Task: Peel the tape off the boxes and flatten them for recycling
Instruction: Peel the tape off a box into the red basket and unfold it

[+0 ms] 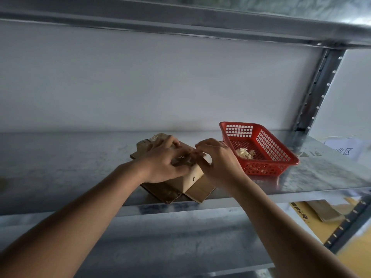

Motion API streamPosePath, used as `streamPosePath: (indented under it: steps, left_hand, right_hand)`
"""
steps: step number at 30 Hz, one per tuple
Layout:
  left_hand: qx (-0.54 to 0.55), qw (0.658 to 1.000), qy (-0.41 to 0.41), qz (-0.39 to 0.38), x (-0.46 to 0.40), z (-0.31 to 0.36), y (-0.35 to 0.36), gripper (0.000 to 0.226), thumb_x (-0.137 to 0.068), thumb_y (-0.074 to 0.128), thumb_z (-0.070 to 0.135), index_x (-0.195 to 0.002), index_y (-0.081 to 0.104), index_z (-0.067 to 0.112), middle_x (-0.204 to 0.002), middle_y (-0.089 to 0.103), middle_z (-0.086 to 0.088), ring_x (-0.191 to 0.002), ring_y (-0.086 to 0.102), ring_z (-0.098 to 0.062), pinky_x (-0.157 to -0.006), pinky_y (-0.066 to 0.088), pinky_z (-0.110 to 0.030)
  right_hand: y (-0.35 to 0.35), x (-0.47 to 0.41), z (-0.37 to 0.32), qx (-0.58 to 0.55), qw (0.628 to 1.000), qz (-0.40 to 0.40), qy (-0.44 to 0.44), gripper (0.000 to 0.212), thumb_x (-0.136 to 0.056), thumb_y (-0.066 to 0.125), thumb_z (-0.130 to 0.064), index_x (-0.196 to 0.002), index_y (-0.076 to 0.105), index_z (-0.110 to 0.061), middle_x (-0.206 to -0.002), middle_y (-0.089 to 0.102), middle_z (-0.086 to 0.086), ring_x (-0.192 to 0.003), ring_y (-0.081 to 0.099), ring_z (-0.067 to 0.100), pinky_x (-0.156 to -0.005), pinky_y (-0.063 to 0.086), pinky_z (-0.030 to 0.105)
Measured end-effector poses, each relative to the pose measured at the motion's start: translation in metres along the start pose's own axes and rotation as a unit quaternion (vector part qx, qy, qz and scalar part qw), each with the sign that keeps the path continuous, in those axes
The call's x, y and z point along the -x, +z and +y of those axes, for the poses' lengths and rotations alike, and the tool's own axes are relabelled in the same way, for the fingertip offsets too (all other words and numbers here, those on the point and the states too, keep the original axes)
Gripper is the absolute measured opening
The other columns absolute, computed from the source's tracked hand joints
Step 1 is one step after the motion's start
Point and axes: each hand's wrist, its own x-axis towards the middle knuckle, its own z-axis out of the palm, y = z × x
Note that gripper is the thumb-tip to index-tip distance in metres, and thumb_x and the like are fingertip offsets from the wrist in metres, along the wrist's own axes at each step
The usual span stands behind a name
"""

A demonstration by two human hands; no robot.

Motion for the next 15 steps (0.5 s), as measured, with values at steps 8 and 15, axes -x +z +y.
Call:
streamPosePath:
  steps: [8, 15]
  left_hand:
    - [0.052, 0.997, 0.016, -0.047, 0.014, -0.021, -0.008, 0.079, -0.080, 0.046, 0.078, -0.152, 0.042, 0.048, -0.157, 0.024, 0.031, -0.154, 0.012, -0.011, -0.123, 0.023, -0.055]
    - [0.049, 0.996, 0.024, -0.071, 0.021, -0.032, -0.014, 0.072, -0.100, 0.054, 0.058, -0.162, 0.024, 0.037, -0.155, 0.002, 0.033, -0.153, -0.016, -0.006, -0.126, -0.002, -0.042]
  right_hand:
    - [-0.006, -0.026, -0.021, -0.004, 0.990, -0.086, 0.110, 0.020, -0.095, 0.061, -0.013, -0.098, 0.079, -0.021, -0.087, 0.074, -0.003, -0.073, 0.070, 0.014, -0.064, 0.060, 0.036]
    - [0.009, -0.029, -0.025, -0.138, 0.966, -0.055, 0.212, 0.012, -0.099, 0.062, -0.009, -0.097, 0.072, -0.015, -0.105, 0.069, 0.003, -0.054, 0.073, 0.017, -0.049, 0.060, 0.031]
